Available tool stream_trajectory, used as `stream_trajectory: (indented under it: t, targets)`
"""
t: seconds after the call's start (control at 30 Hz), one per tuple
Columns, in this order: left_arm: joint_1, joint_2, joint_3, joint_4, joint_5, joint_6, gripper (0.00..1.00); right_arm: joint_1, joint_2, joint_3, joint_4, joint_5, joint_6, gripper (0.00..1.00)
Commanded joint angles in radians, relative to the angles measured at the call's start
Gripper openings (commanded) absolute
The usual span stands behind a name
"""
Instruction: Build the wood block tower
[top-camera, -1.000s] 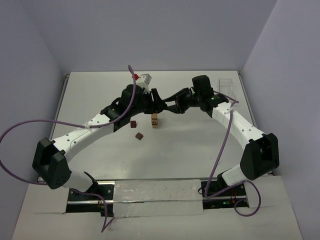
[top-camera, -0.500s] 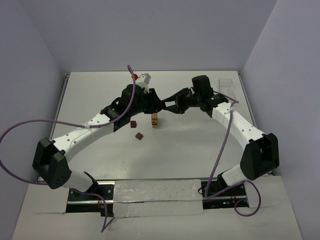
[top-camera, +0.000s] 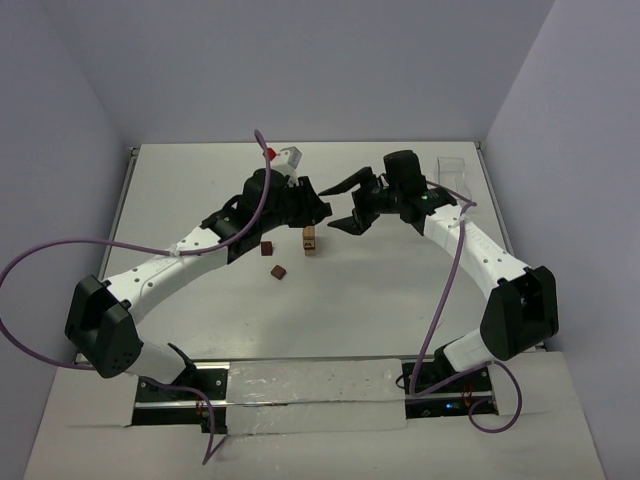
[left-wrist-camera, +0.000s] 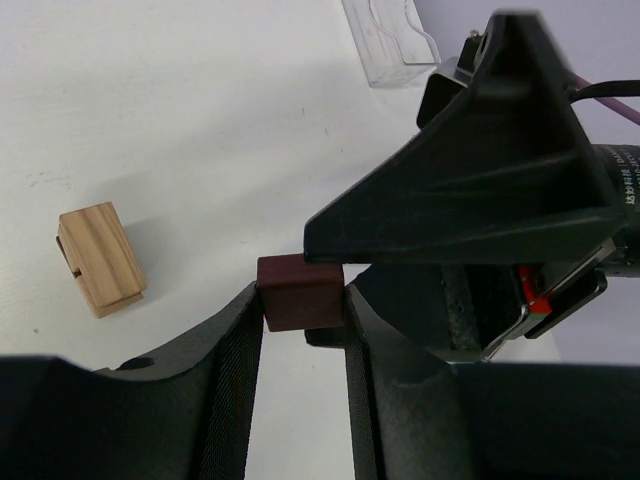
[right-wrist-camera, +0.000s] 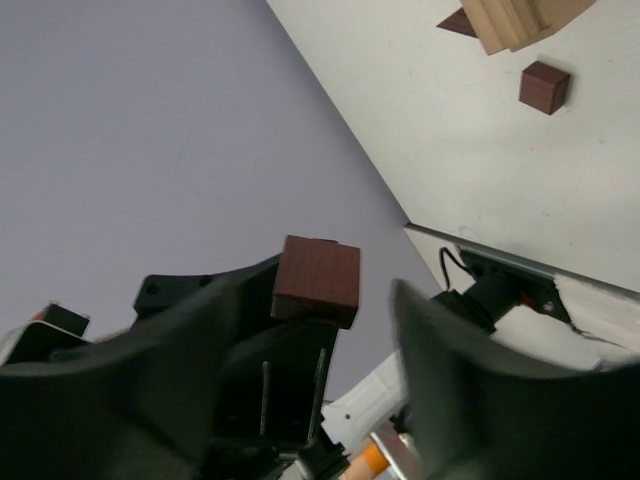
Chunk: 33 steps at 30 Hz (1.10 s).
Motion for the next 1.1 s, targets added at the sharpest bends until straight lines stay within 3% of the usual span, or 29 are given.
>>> stream_trajectory:
  t: [0.0, 0.07, 0.27, 0.57, 0.7, 0.9, 1.07]
  targets:
    - [-0.005, -0.036, 0.010, 0.016, 0.001, 0.008, 0.00, 0.009, -0.017, 0.010, 0.070, -0.018, -0.013, 0.95]
    - [-0.003, -0.058, -0.008, 0.009, -0.002, 0.026, 0.00, 0.006, -0.018, 0.015, 0.068, -0.013, -0.023, 0.99]
    - [0.024, -0.138, -0.047, -0.057, 0.001, 0.113, 0.00, -0.046, -0.019, 0.035, 0.044, 0.036, -0.115, 1.00]
    - [0.057, 0.039, 0.260, -0.526, 0.003, 0.309, 0.00, -0.144, -0.033, 0.208, -0.054, 0.298, -0.674, 1.00]
    - [0.073, 0.116, 0.340, -0.596, 0.006, 0.262, 0.00, -0.148, -0.071, 0.201, -0.059, 0.413, -0.879, 1.00]
    - [0.081, 0.187, 0.375, -0.599, -0.012, 0.112, 0.00, -0.157, -0.122, 0.141, -0.026, 0.470, -0.946, 1.00]
    - [0.080, 0.287, 0.466, -0.626, -0.066, 0.087, 0.00, -0.165, -0.136, 0.116, -0.008, 0.469, -0.953, 1.00]
